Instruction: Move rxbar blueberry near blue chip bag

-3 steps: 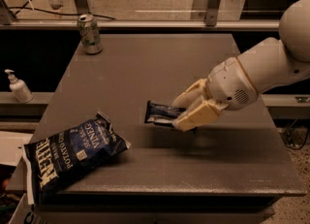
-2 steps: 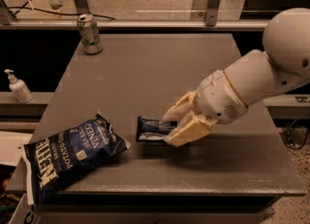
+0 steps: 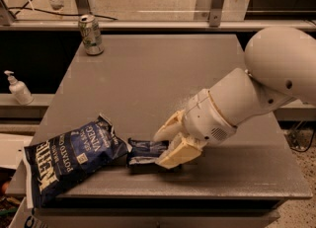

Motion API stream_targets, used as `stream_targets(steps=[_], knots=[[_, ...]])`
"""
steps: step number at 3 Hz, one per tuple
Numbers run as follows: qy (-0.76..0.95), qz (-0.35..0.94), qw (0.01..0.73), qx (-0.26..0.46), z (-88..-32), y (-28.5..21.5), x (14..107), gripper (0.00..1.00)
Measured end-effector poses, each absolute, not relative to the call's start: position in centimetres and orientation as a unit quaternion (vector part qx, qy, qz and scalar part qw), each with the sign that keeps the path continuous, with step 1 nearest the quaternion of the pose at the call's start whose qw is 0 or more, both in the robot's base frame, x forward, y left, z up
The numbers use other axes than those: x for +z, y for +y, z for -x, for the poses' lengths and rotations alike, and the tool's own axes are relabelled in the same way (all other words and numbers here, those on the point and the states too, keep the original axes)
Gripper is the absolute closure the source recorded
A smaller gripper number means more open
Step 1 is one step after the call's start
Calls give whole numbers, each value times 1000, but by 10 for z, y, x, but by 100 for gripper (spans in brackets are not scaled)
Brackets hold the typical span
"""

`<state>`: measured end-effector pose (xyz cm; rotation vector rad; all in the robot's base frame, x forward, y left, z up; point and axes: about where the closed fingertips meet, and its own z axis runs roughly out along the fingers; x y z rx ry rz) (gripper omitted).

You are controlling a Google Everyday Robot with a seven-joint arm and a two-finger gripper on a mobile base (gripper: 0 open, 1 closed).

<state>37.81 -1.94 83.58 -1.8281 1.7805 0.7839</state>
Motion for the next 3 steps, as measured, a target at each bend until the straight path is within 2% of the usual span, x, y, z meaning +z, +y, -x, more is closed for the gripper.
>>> stream_targets(steps=[3], knots=[[661,651,236,288,-376,-14,824,12]])
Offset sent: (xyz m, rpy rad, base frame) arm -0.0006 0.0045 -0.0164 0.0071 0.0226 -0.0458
